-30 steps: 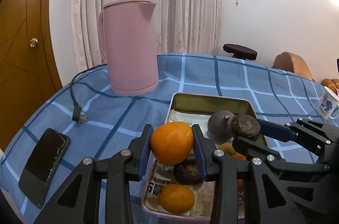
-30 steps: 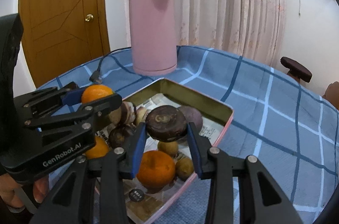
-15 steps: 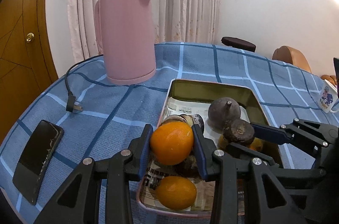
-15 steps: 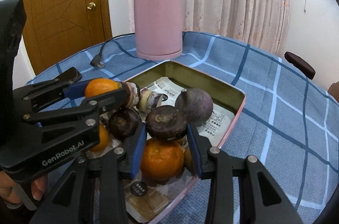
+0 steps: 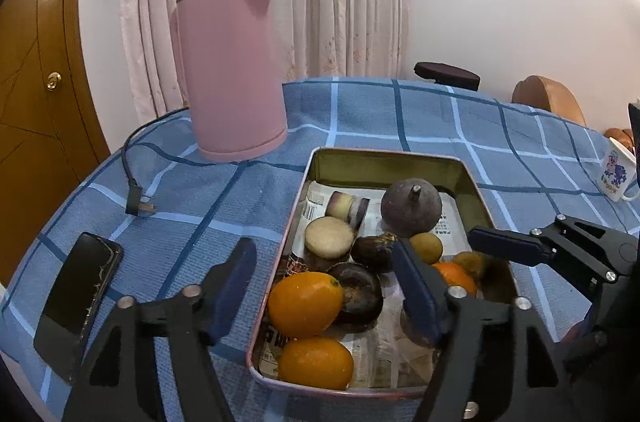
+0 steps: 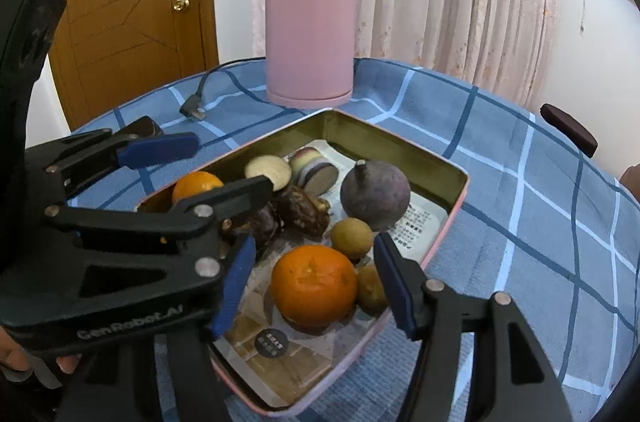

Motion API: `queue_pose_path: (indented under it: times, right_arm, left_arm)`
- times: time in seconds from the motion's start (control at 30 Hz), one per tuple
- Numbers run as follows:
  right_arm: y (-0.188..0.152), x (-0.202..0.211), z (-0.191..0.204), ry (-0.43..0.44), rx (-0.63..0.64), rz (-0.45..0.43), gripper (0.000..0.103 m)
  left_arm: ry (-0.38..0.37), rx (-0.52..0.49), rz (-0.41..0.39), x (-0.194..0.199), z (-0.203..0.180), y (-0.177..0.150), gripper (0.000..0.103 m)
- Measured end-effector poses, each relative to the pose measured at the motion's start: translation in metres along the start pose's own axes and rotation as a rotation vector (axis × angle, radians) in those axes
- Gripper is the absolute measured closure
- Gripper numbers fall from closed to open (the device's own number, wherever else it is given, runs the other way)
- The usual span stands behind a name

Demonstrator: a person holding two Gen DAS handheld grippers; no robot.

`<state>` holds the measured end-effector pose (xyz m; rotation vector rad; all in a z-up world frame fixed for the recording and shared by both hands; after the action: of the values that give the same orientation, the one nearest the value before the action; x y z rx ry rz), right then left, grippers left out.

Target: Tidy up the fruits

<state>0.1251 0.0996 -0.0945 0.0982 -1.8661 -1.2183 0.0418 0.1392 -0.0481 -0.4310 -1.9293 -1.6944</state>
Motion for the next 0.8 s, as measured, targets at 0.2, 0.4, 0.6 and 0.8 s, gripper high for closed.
queue_pose_path:
  times: [0.2, 0.4, 0.6, 0.8]
  right_arm:
    - [0.000, 0.015, -0.007, -0.019, -0.019, -0.025, 0.029]
    - [-0.005, 0.034, -0.025, -0.053, -0.066, -0.043, 0.027]
    - [-0.013, 0.065, -0.048, -0.106, -0.133, -0.090, 0.016]
    - [-0.020, 0.090, -0.065, -0.143, -0.190, -0.127, 0.011]
  left_arm:
    - [-0.011, -0.003, -0.022, 0.012, -0.003, 0.004, 0.030]
    - [-0.021, -0.005, -0.045, 0.024, -0.007, 0.005, 0.030]
    - [-0.032, -0.013, -0.064, 0.035, -0.014, 0.007, 0.030]
    - [-0.051, -0.029, -0.075, 0.043, -0.027, 0.007, 0.030]
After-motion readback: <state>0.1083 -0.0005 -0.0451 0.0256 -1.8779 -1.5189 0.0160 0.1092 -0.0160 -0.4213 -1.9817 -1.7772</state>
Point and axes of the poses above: each gripper's, at about its wrist camera, not at the fingertips, and x roughly against the way its jaws point, z to its left, y to its top, the point moved 3 cm from there along -x, roughly the way its jaws point, and after that the axes turned 7 degrees about -y, right-handed, at the moved point
